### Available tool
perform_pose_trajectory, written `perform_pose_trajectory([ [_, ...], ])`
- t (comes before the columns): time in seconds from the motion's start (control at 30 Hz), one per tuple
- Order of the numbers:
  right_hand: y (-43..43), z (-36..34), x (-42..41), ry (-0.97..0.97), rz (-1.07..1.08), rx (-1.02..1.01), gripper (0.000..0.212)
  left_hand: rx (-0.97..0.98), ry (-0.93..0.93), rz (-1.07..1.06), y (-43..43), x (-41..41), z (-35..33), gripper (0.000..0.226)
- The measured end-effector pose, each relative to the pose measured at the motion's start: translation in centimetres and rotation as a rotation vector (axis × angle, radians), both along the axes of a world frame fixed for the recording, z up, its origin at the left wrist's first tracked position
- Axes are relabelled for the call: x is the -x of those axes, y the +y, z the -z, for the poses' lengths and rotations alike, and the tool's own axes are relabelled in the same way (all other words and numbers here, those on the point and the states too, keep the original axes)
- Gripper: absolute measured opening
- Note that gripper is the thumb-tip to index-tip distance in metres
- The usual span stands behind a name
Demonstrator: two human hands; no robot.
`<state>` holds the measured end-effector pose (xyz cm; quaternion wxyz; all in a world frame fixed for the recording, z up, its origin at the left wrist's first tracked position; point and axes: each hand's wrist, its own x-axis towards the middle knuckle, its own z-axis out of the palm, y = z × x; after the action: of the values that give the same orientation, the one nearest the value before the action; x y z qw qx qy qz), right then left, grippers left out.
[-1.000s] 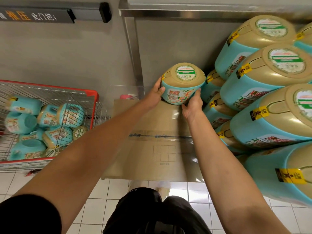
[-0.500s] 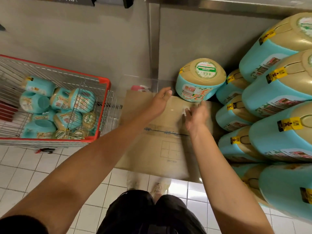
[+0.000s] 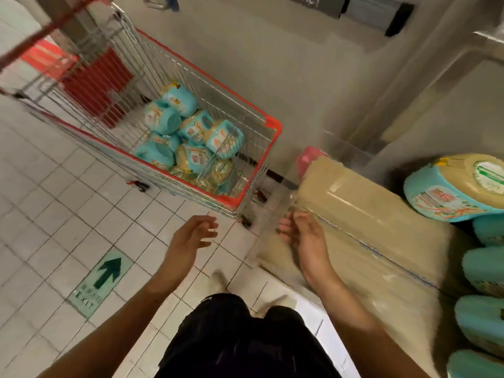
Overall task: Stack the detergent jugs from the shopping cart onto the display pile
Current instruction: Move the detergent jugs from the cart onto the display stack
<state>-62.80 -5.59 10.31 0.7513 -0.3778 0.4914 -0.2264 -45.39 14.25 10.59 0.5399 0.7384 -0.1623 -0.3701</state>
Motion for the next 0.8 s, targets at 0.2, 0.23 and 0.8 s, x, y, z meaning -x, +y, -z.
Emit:
perform_pose_trajectory([
  [0.2,5.5,-0.3,-7.6,0.061,-0.235,0.108,0.023,-0.05,0.0,-0.262,11.6,-6.1,-0.2,0.027],
  [0.23,6.3,-0.3,-8.9,0.085,-0.281,0.129,0.022,-0.054,-0.001,-0.293,13.1,-7.2,-0.1,0.027],
  [0.8,6.9,1.5,-25.7,0.289,-0.563,0.21,0.026,0.037,-0.016,-0.386,13.0,-26.1,-1.8,0.03],
])
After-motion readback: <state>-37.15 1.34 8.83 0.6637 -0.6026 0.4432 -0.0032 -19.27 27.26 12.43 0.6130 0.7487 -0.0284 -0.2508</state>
